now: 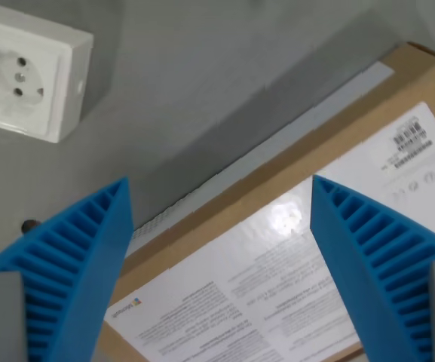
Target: Move above the white socket
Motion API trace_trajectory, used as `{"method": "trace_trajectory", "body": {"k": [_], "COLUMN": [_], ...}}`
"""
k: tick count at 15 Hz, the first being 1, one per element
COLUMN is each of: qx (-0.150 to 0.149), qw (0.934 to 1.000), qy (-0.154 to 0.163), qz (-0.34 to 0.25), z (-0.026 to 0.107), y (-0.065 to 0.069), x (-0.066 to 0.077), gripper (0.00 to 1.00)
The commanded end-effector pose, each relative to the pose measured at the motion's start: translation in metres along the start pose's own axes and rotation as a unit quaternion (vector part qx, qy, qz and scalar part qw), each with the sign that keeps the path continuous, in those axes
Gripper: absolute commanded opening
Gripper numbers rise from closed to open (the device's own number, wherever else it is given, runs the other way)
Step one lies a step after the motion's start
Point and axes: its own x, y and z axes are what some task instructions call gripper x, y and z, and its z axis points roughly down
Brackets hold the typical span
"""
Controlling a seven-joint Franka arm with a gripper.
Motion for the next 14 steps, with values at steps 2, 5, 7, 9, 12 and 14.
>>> {"method": "trace_trajectory", "body": {"k": [2,5,7,9,12,14], "qx": [0.011,0.012,0.013,0.013,0.013,0.012], "qw": [0.9815,0.9706,0.9620,0.9522,0.9357,0.9233], "qy": [0.044,0.051,0.056,0.062,0.069,0.072], "qz": [-0.186,-0.235,-0.267,-0.299,-0.346,-0.377], "z": [0.009,0.014,0.017,0.021,0.027,0.031], "y": [-0.013,-0.021,-0.027,-0.034,-0.045,-0.052], "x": [0.000,0.001,0.002,0.003,0.005,0.007], "gripper": [1.00,1.00,1.00,1.00,1.00,1.00]}}
